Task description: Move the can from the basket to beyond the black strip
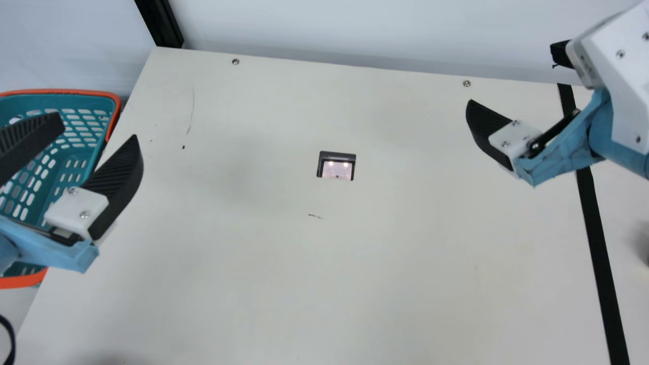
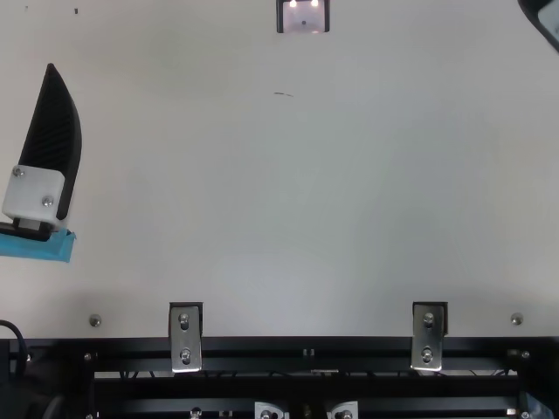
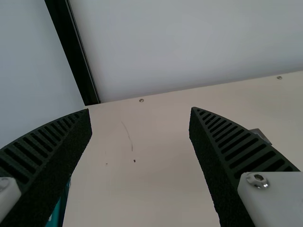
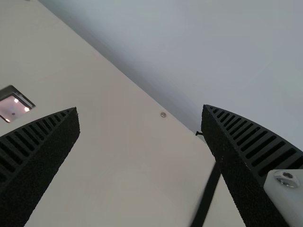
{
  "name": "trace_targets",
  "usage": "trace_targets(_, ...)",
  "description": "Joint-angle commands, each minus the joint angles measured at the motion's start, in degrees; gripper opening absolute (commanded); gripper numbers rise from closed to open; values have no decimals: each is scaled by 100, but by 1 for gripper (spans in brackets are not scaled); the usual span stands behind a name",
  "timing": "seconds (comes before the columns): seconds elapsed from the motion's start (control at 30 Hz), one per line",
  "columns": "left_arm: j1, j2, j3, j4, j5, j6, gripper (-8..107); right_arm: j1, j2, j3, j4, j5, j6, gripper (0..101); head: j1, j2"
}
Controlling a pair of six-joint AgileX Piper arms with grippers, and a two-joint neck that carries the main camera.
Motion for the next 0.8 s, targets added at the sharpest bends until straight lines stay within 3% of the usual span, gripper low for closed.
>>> trace_targets(0.0,0,0,0,0,0,0,90,32,-282,340,-274,-367,83,101,-173,85)
trace_targets(0.27,0,0,0,0,0,0,90,82,-1349,1452,-1461,-1161,490,101,-173,85)
trace_targets(0.43,0,0,0,0,0,0,90,91,-2161,2124,-1855,-1309,1118,101,-173,85)
trace_targets(0.53,0,0,0,0,0,0,90,102,-2695,2495,-1894,-1263,1647,101,-173,85)
trace_targets(0.77,0,0,0,0,0,0,90,99,-4051,3278,-1244,-937,2968,101,-173,85)
